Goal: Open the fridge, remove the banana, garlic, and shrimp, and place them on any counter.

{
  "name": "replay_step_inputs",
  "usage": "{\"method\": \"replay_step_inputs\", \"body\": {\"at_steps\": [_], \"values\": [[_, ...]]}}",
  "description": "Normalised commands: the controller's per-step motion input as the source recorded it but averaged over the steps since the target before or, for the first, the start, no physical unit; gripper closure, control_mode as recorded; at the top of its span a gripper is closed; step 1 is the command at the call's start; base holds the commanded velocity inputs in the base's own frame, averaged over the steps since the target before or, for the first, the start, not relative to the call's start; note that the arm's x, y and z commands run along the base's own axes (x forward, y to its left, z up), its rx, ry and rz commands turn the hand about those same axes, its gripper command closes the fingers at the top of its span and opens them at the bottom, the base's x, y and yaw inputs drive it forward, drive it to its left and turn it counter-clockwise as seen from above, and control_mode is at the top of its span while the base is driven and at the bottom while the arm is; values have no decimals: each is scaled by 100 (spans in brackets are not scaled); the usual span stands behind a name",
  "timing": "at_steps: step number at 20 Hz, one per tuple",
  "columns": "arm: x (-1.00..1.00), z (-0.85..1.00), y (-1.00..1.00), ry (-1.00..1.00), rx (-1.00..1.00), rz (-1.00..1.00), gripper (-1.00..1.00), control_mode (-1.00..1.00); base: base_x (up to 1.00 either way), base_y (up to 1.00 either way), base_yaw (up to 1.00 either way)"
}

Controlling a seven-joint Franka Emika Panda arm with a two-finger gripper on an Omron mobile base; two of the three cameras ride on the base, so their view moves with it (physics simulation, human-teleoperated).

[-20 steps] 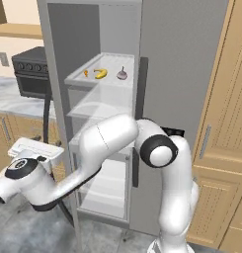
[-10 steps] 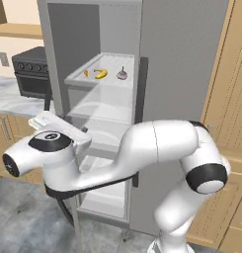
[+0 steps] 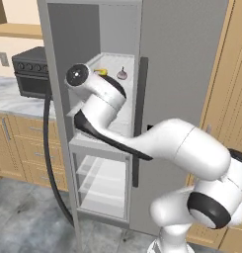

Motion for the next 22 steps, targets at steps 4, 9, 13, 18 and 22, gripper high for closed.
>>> {"method": "replay_step_inputs", "body": {"at_steps": [4, 9, 13, 18, 22], "values": [[100, -18, -3, 41, 56, 28, -100, -100, 0, 0, 0], [100, -21, 45, 38, 40, 43, -100, -100, 0, 0, 0], [84, -7, 57, 23, 31, 45, -100, -100, 0, 0, 0], [25, -10, 88, 10, 21, 41, -100, -100, 0, 0, 0], [22, -4, 92, 4, 13, 30, -100, -100, 0, 0, 0]]}}
